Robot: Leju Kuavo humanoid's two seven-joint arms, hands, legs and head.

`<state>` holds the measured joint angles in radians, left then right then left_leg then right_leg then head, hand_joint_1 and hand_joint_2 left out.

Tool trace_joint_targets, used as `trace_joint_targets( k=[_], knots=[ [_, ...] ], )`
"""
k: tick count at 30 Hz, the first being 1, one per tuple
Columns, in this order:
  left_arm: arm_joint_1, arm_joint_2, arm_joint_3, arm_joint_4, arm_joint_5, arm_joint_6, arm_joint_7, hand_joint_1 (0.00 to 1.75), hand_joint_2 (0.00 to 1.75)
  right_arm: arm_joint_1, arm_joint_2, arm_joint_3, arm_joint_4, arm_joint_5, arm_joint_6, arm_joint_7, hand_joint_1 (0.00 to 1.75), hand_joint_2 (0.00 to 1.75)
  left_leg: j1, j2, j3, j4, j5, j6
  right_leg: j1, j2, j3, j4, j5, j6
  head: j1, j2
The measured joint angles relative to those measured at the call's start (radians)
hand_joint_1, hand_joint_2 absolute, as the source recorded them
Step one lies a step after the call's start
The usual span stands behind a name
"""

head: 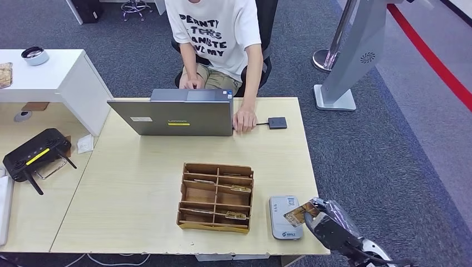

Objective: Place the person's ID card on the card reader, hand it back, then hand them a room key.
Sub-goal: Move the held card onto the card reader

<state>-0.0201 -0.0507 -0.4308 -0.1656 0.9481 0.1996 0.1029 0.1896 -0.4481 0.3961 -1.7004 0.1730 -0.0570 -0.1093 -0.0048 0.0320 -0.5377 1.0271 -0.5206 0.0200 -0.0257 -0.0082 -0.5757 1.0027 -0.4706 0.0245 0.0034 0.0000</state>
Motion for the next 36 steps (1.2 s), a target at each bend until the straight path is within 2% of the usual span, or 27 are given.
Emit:
trace_joint_targets(
  k=[11,19,26,36],
  knots=[
    [0.000,0.001,-0.018,0.000,-0.006,-0.006,0.002,0.00,0.00,-0.146,0.065,0.064,0.155,0.015,0.063,0.004,1.75,1.75,0.000,-0.001,0.000,0.000,0.000,0.000,0.000,-0.001,0.000,0.000,0.000,0.000,0.000,0.000],
    [0.000,0.002,-0.019,0.000,0.024,-0.004,0.002,0.00,0.00,-0.210,0.082,0.078,0.209,0.045,0.065,0.018,1.75,1.75,0.000,-0.001,0.000,0.000,0.000,0.000,0.000,0.000,0.000,0.000,0.000,0.000,0.000,0.000],
    [0.000,0.001,-0.017,0.000,0.045,-0.001,-0.003,0.00,0.00,-0.218,0.079,0.074,0.236,0.140,0.039,0.059,1.75,1.75,0.000,-0.001,0.000,0.000,0.000,0.000,0.000,0.000,0.000,0.000,0.000,0.000,0.000,0.000],
    [0.001,0.000,-0.001,0.000,0.079,0.008,-0.012,0.00,0.00,-0.214,0.067,0.063,0.258,0.192,0.057,0.079,1.75,1.75,0.000,-0.001,0.000,0.000,0.000,0.000,0.000,0.000,0.000,0.000,0.000,0.000,0.000,0.000]
  ],
)
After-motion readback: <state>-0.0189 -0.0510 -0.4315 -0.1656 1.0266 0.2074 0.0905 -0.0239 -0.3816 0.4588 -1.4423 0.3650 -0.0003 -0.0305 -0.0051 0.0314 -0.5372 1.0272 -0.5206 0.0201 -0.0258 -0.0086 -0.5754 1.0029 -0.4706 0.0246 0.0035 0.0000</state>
